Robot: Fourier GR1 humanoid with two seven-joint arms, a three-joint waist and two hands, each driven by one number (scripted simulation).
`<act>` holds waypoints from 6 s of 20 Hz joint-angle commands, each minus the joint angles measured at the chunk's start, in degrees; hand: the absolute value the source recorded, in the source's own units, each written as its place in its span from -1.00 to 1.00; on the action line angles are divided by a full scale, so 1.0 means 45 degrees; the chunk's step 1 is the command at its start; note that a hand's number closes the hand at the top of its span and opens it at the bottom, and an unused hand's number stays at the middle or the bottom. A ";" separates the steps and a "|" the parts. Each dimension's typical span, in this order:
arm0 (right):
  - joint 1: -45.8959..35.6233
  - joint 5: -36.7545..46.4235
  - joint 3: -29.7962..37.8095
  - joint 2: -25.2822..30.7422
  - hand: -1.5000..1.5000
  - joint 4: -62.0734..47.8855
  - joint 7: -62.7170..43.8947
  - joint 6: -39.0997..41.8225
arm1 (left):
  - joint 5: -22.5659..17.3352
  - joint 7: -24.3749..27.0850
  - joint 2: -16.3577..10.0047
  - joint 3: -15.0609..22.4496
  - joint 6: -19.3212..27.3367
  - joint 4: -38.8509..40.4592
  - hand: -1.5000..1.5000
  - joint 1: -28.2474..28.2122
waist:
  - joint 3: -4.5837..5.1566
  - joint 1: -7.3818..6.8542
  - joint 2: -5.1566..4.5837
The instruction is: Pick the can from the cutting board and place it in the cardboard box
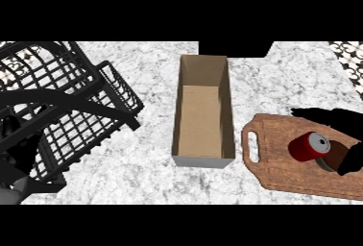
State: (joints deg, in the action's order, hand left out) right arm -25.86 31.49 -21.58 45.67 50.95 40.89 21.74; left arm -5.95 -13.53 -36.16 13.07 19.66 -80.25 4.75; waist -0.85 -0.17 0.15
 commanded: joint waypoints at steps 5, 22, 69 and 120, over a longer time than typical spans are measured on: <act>0.0892 -0.0319 0.0149 -0.0085 -1.00 0.1989 0.0061 0.0635 | 0.0557 0.1586 0.0284 -0.0788 0.0522 0.0166 0.00 -0.0375 | 0.0205 0.0116 0.0026; 0.1558 0.1449 0.0073 -0.1633 1.00 0.2207 -0.2842 0.0020 | 0.0382 0.1565 0.0446 -0.0998 -0.0008 0.0674 0.00 0.0401 | 0.0194 0.0044 -0.0046; -0.7437 -0.0349 0.3268 -0.6303 1.00 -0.1340 -0.0074 -0.0432 | 0.1066 0.2908 0.1148 -0.1688 -0.0412 0.1735 0.00 0.0109 | 0.0208 0.0126 0.0026; -0.9846 -0.6886 0.5103 -0.6080 -1.00 -0.7993 -0.1580 -0.0500 | 0.1771 0.2027 0.1615 -0.1681 -0.0641 0.0583 0.00 0.0591 | 0.0166 -0.0697 -0.0402</act>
State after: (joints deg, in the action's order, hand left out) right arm -69.02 1.39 -1.13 12.54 18.79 32.11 16.68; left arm 0.80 -3.40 -29.05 4.82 16.44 -75.14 4.06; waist 0.06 -2.65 -1.13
